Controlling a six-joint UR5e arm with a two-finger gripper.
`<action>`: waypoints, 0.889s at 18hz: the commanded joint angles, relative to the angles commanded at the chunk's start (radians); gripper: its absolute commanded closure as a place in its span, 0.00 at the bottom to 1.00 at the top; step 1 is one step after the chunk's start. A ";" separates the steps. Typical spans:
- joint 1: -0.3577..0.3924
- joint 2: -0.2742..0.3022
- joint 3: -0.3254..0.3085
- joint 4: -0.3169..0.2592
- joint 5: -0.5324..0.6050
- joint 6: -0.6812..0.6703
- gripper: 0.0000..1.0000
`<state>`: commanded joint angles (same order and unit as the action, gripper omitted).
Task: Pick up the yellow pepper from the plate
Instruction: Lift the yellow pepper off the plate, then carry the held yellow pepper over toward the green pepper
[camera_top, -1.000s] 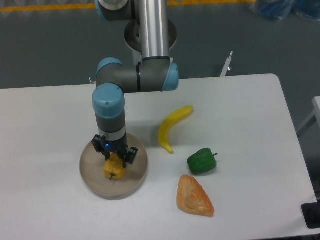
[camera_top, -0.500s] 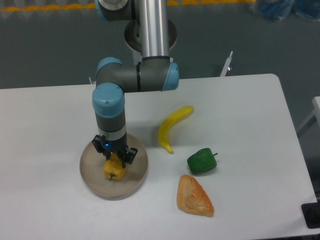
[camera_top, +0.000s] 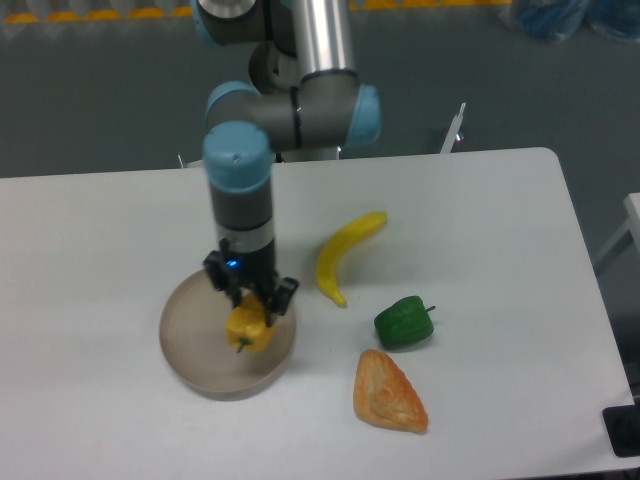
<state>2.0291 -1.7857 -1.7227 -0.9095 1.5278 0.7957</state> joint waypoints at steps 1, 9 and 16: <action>0.031 0.009 0.006 -0.017 -0.002 0.032 0.64; 0.229 0.020 0.025 -0.032 -0.011 0.287 0.65; 0.230 0.019 0.038 -0.031 -0.011 0.286 0.65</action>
<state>2.2595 -1.7671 -1.6843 -0.9403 1.5171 1.0815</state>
